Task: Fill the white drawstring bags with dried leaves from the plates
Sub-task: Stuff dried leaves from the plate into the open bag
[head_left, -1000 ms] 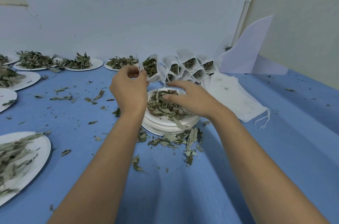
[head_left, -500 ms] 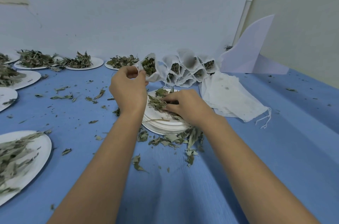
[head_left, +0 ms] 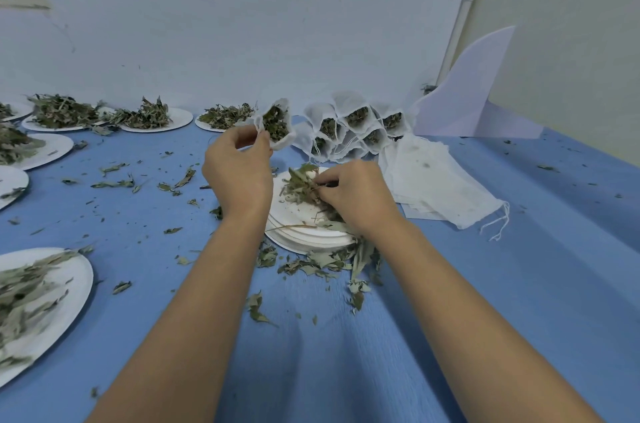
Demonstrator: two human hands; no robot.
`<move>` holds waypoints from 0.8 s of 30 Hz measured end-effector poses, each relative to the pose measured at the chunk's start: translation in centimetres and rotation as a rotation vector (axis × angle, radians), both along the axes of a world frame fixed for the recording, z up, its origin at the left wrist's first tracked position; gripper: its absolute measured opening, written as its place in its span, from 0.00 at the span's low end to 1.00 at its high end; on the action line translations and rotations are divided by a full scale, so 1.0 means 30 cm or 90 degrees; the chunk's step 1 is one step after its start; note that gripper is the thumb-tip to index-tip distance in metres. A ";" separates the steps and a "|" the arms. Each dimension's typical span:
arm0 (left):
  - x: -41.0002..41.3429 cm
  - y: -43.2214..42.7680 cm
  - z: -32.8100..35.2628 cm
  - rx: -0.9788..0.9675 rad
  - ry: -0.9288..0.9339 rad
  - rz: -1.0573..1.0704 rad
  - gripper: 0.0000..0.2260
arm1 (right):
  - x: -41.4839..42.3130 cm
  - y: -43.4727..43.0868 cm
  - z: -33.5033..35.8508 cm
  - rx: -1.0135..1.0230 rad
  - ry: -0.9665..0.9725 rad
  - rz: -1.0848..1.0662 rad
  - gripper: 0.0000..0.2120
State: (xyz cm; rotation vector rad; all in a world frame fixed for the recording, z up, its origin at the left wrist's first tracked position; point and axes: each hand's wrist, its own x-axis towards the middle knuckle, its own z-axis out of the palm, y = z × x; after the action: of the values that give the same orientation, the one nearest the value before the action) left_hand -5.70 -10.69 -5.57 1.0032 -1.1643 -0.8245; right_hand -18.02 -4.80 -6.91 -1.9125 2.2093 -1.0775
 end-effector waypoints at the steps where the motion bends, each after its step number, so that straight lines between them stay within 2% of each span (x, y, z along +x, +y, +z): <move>1: 0.001 -0.004 -0.004 0.005 -0.007 -0.001 0.07 | -0.005 0.004 0.013 -0.029 -0.034 -0.004 0.10; 4: 0.004 -0.009 -0.018 0.011 -0.036 0.003 0.03 | -0.032 0.019 0.070 -0.079 -0.161 -0.005 0.09; 8: 0.001 -0.006 -0.038 -0.026 -0.103 0.019 0.09 | -0.066 0.050 0.143 -0.059 -0.329 0.053 0.08; 15: -0.031 0.022 -0.043 -0.079 -0.192 -0.007 0.09 | -0.049 0.052 0.152 -0.031 -0.527 0.141 0.11; 19: -0.050 0.037 -0.021 -0.057 -0.144 -0.048 0.06 | -0.046 0.042 0.132 -0.047 -0.509 0.113 0.11; 22: -0.058 0.033 -0.005 0.031 -0.046 -0.094 0.02 | -0.064 0.029 0.108 -0.049 -0.403 0.004 0.05; 24: -0.064 0.032 -0.002 0.078 -0.004 -0.125 0.02 | -0.066 0.023 0.101 -0.039 -0.312 -0.041 0.07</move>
State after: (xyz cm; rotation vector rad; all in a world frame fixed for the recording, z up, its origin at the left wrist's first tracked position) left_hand -7.61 -9.71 -5.64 1.0021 -1.2422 -1.0600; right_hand -20.01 -4.10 -3.88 -1.4008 1.9856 -1.4486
